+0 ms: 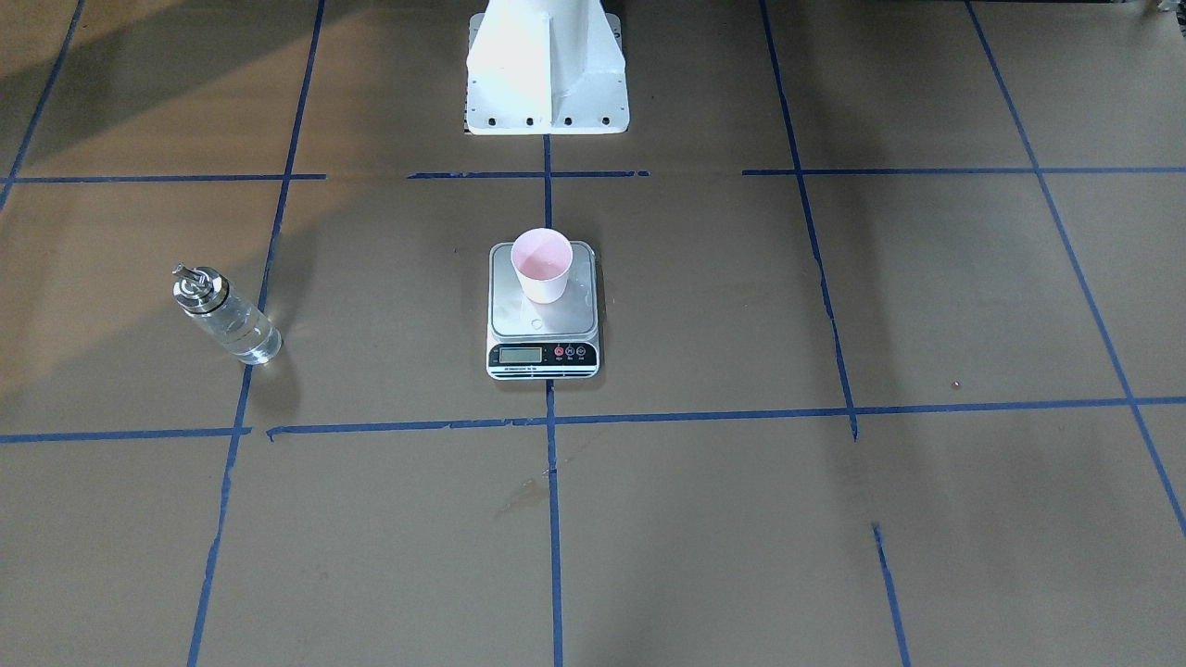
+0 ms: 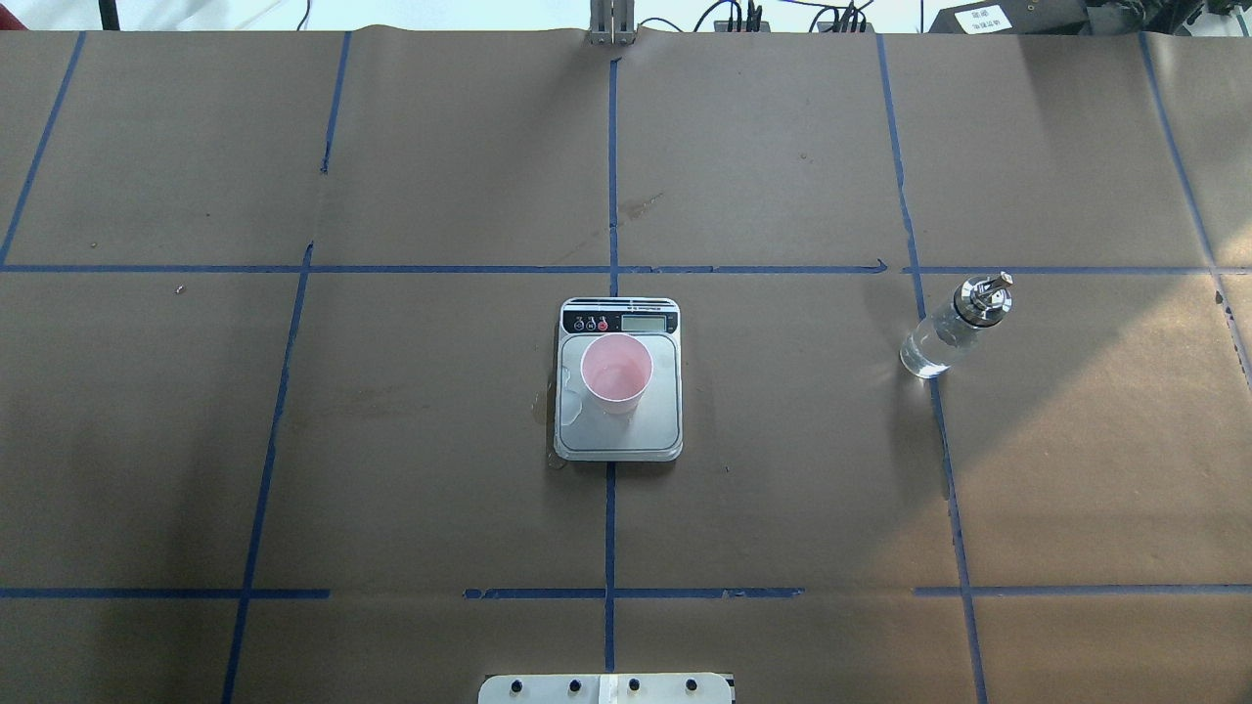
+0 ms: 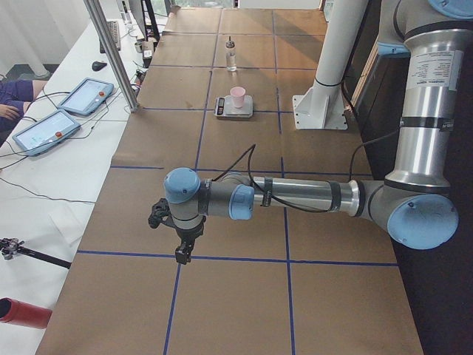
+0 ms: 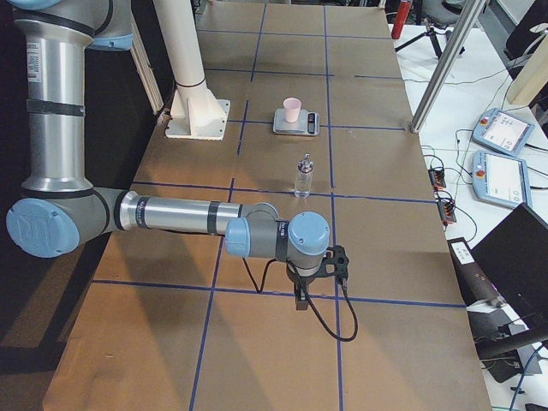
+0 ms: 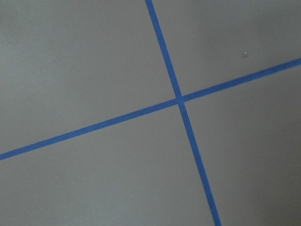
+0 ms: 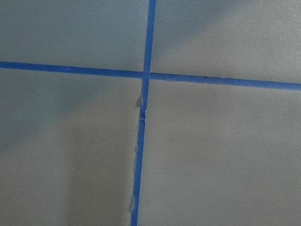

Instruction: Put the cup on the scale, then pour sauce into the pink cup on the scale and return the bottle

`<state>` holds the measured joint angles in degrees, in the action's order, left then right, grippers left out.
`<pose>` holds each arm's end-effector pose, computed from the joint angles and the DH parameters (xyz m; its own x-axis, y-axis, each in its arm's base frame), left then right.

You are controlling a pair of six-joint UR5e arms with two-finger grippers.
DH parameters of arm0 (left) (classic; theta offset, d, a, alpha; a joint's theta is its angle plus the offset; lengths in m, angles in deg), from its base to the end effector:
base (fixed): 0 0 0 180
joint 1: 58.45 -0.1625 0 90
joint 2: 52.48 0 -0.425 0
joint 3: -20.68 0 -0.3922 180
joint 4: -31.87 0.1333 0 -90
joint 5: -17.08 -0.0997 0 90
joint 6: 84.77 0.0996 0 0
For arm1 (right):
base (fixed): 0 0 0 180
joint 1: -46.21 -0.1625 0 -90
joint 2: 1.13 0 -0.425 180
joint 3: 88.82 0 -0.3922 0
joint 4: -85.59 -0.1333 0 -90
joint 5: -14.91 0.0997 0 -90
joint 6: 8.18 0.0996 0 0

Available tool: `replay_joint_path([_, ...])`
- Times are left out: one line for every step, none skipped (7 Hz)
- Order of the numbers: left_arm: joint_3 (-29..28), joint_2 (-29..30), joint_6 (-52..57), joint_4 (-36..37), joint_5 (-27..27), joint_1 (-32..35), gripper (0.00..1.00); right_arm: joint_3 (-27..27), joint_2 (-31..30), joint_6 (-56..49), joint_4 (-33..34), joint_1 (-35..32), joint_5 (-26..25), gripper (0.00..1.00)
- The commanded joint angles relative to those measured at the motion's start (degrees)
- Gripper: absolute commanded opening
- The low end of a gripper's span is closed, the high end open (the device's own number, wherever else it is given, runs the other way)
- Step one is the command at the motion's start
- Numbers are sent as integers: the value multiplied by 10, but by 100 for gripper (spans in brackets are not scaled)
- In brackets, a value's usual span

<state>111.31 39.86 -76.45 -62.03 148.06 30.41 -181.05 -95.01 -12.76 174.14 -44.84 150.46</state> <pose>-0.0577 -0.5183 0.6296 0.7424 0.2361 -0.6269 -0.1285 0.9687 0.2126 0.0707 -0.4615 0.6679 0.6994 -0.0646 0.7119 0.0376 0.9979 0.0535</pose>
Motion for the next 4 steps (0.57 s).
replay_joint_path([3, 1, -41, -26, 2, 0, 100, -1, 0, 19, -2, 0, 2, 100])
replay_joint_path([3, 1, -41, -26, 2, 0, 100, -2, 1, 19, -2, 0, 2, 100])
replay_joint_path([3, 1, -41, -26, 2, 0, 100, -2, 3, 20, -2, 0, 2, 100])
replay_joint_path([3, 2, -42, -26, 2, 0, 100, -2, 4, 20, -2, 0, 2, 100])
